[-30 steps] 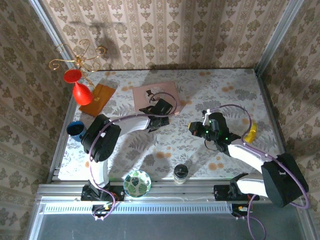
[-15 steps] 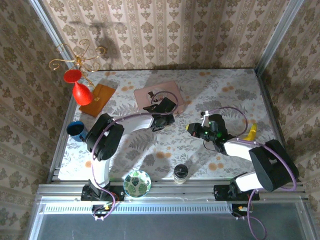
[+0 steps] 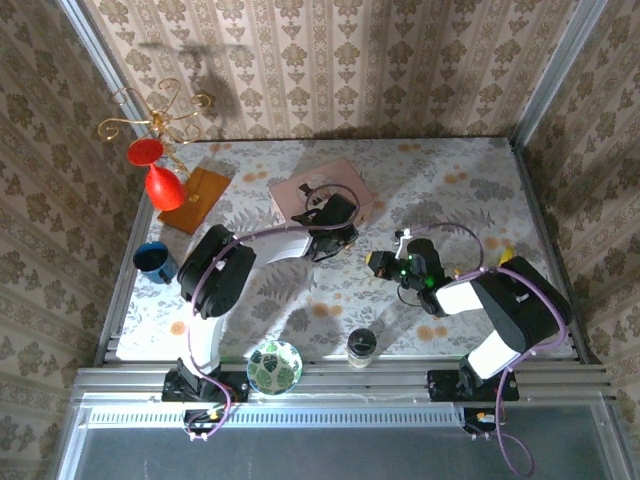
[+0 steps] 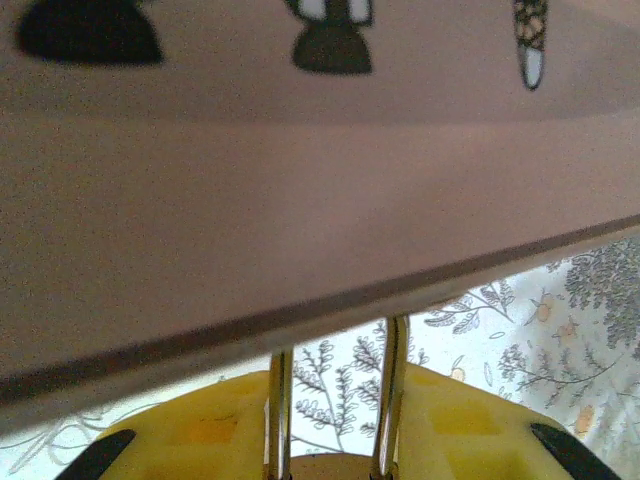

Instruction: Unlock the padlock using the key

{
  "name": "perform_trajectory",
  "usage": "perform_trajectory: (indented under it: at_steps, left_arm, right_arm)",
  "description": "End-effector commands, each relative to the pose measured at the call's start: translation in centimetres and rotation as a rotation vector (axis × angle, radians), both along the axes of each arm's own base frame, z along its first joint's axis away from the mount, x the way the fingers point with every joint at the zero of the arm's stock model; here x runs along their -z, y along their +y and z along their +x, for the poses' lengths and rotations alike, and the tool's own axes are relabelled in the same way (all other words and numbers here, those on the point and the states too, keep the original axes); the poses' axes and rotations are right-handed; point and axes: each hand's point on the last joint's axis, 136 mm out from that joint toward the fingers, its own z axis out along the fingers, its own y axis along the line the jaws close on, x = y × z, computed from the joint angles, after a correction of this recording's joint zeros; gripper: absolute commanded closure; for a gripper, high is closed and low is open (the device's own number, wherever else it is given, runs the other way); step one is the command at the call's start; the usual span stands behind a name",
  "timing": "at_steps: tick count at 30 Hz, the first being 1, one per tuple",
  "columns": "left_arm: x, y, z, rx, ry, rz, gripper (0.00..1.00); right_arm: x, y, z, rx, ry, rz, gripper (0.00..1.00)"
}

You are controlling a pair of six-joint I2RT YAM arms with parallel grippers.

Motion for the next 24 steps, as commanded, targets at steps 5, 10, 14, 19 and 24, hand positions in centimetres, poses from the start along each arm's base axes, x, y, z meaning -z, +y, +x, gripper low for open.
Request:
perform_trajectory:
  at_steps: [5,10,14,19,24]
  left_arm:
    - [-1.1,-2.5,0.6,-0.04,0.02,-0.137,1.0]
    - [-0.9,-2.5,0.5,-0.062,0.044,-0.171,1.0]
    - [-1.0,-2.5,0.6,-0.068,0.044,-0.194,1.0]
    - [-0.9,-2.7,0.4,-0.066,0.054,-0.214,1.0]
    - [-0.5,-2.3,0.3,-0.081,0.064,-0.22,1.0]
  right_arm:
    - [-1.4,-0.1,1.9,0.084,-0.112,0.062,1.0]
    - [-1.6,0.0,2.5,0.109,-0.148,0.079,1.0]
    - [-1.4,0.3,3.0,0.114,-0.15,0.09,1.0]
    - [-1.2,0.6,3.5,0.122,-0.158,0.107,1.0]
    - [-1.5,0.8,3.8,0.118,-0.171,0.108,1.0]
